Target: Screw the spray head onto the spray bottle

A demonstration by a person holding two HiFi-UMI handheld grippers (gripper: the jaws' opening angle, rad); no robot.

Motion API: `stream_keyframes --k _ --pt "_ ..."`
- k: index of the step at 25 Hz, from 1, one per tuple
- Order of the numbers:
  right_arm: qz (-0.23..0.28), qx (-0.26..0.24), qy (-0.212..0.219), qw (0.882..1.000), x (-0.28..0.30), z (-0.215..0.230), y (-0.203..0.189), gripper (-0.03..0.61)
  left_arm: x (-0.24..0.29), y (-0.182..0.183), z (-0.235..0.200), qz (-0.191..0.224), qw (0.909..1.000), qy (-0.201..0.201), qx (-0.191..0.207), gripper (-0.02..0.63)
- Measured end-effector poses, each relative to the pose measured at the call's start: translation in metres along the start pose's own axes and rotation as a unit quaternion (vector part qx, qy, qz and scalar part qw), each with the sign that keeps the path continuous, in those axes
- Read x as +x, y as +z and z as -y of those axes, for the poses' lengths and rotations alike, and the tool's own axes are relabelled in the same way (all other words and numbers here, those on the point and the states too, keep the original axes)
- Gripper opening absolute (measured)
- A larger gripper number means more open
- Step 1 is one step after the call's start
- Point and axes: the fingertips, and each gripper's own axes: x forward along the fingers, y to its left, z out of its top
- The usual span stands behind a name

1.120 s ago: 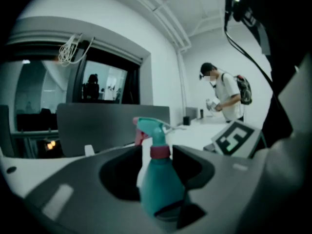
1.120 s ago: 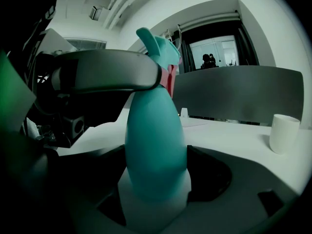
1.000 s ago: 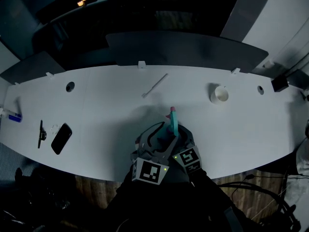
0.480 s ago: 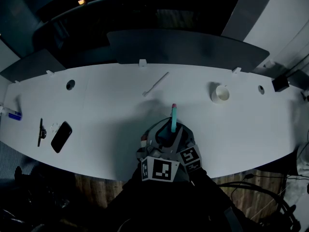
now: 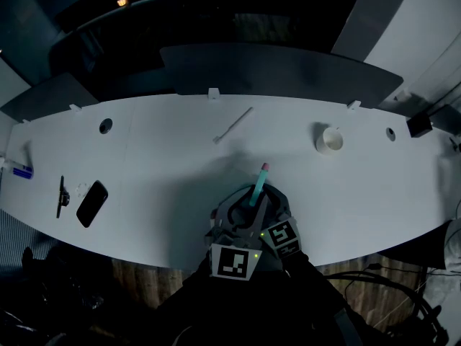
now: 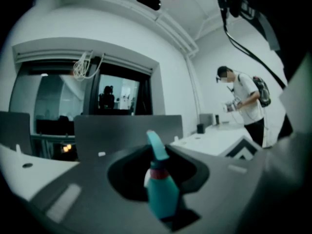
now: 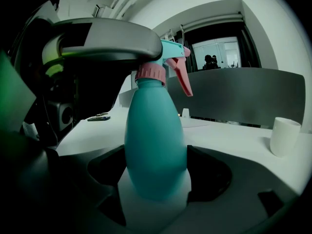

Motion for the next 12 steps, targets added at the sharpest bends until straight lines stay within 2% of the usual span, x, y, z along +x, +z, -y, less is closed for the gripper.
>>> stream_keyframes --k 3,4,8,10,12 --pt "0.001 0.010 0.002 1.000 0.001 0.001 0.000 0.387 0.002 -0.002 -0.004 0.015 0.9982 -0.005 -0.057 0.095" --pt "0.001 0.012 0.003 1.000 0.001 0.001 0.000 0.388 0.002 -0.003 -0.005 0.015 0.9983 -0.012 -0.054 0.095" --pt "0.002 0.002 0.023 1.000 0.001 -0.003 -0.001 0.387 -0.003 0.000 0.002 0.032 0.9981 -0.051 0.014 0.095" --pt "-0.001 -0.020 0.068 0.997 0.002 -0.008 -0.005 0.387 -0.006 0.001 0.002 0.041 0.9960 -0.079 0.007 0.095" --pt "-0.005 -0.051 0.144 0.988 0.000 -0.013 -0.008 0.387 -0.008 0.001 0.002 0.046 0.9924 -0.114 -0.008 0.095"
